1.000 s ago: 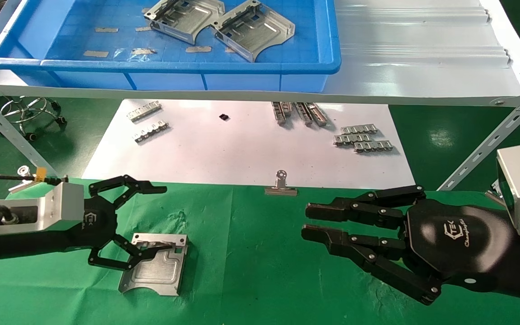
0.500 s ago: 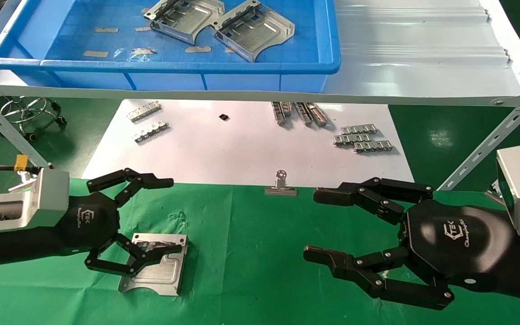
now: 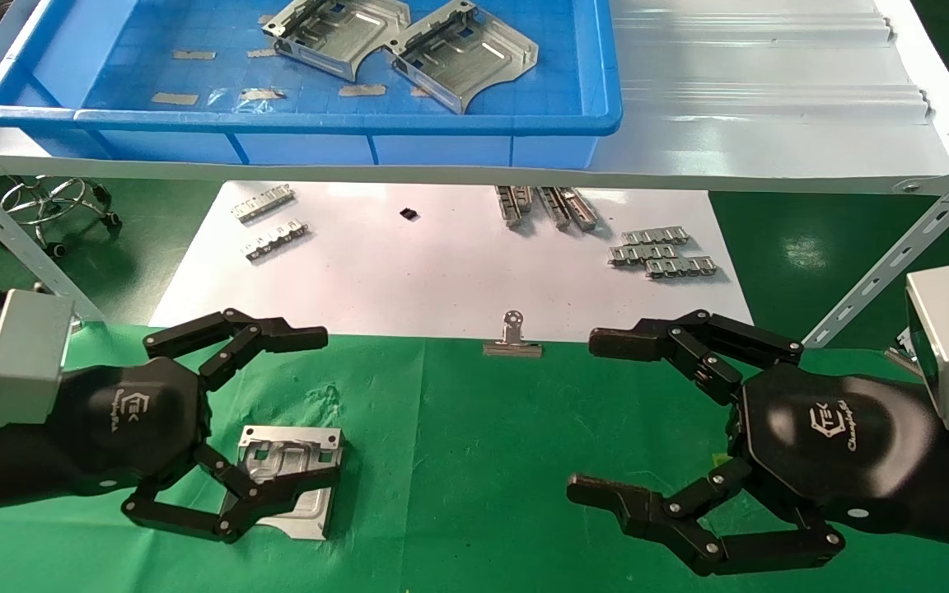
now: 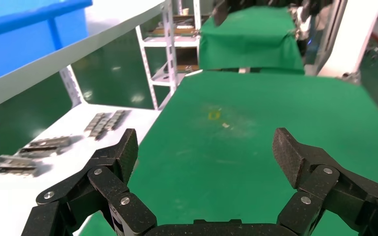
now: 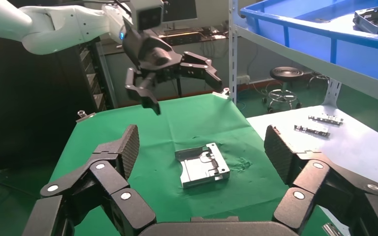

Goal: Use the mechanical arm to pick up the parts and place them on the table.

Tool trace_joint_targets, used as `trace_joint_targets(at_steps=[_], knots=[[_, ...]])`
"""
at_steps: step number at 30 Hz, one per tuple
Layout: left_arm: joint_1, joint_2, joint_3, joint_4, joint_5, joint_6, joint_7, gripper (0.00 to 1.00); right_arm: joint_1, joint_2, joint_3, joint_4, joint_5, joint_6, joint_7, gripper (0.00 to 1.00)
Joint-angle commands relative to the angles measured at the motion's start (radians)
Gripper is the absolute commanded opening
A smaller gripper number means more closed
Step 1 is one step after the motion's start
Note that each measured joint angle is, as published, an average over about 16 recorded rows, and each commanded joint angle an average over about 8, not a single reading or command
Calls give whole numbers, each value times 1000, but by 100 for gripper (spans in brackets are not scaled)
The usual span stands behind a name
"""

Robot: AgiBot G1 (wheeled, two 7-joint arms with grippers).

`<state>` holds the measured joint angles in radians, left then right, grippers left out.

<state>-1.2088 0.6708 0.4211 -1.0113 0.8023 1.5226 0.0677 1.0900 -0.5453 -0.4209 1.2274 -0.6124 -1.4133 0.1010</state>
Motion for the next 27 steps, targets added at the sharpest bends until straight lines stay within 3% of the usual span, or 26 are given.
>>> trace_joint_targets(at_steps=[1,15,27], knots=[[18,-8,-19,-37,-10,-4,-35,100,0,0,0,0,0,0,0,100],[137,-61,-144,-279,-73,-27,-256,100,0,0,0,0,0,0,0,100],[148,-66,-155,-298,-81,-30,-268,100,0,0,0,0,0,0,0,100]])
